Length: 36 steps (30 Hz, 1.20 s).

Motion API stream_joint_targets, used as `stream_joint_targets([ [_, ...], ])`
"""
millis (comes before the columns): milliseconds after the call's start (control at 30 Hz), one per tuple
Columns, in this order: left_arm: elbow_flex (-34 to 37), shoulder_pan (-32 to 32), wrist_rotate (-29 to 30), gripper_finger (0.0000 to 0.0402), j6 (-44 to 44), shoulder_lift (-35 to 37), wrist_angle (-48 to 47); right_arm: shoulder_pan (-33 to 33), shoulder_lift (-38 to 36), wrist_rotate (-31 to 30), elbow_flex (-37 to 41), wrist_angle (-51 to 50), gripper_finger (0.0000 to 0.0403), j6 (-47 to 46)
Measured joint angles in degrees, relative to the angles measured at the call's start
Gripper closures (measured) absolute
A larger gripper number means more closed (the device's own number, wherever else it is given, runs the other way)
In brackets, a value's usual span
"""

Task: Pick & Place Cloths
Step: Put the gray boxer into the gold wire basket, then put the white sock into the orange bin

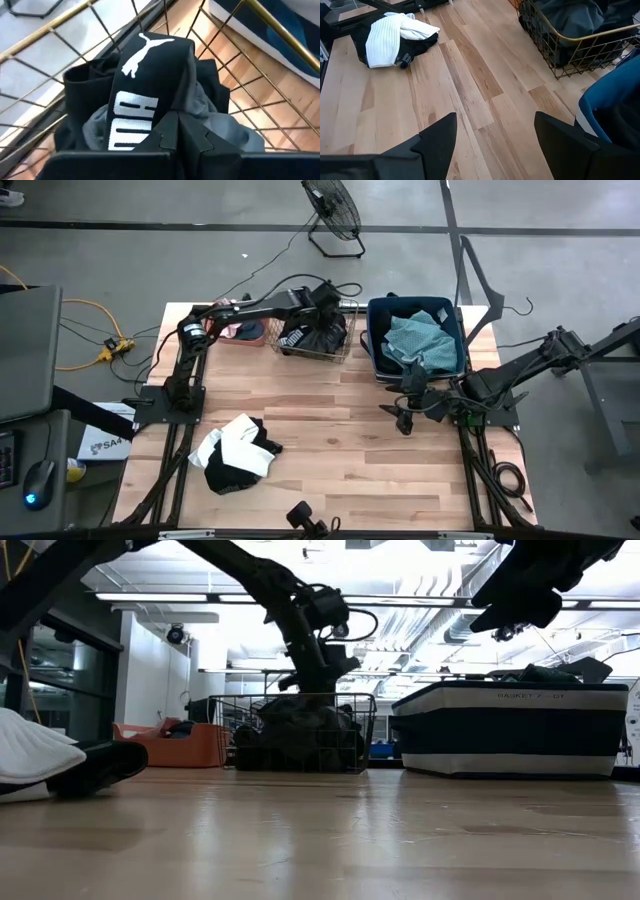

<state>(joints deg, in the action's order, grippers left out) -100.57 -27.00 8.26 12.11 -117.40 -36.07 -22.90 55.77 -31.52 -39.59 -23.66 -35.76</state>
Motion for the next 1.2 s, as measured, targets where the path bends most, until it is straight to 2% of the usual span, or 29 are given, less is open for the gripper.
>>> stream_joint_targets([
  [100,0.0,0.0,0.1,0.0376,-1.9,1.4,-0.8,0.0,0.0,0.1,0.0,-0.2,0.0144,0.0],
  [233,0.0,0.0,0.2,0.0322,-4.2,4.7,-2.2,0.0,0.0,0.1,0.0,-0.3,0.0144,-0.1],
  [333,0.0,0.3,-2.1,0.0278,-6.0,7.4,-4.4,0.0,0.0,0.1,0.0,-0.2,0.0144,-0.1],
  [433,0.0,0.5,-5.2,0.0251,-6.3,10.9,-6.9,0.0,0.0,0.1,0.0,-0.2,0.0144,-0.1],
  [533,0.0,1.1,-7.5,0.0244,-6.7,14.7,-10.7,0.0,0.0,0.1,0.0,-0.2,0.0144,-0.1],
  [633,0.0,2.6,-7.3,0.0244,-8.5,18.4,-15.7,0.0,0.0,0.1,0.0,-0.2,0.0144,-0.1],
  [833,0.1,9.5,-6.9,0.0243,-8.9,24.2,-28.7,0.0,0.0,0.1,0.0,-0.2,0.0144,-0.1],
  [1033,5.9,21.0,0.2,0.0243,-1.0,27.8,-39.0,0.0,0.0,0.1,0.0,-0.1,0.0144,-0.2],
  [1200,15.1,31.4,2.7,0.0243,7.8,31.2,-38.1,0.0,0.0,0.1,0.0,-0.1,0.0144,-0.2],
])
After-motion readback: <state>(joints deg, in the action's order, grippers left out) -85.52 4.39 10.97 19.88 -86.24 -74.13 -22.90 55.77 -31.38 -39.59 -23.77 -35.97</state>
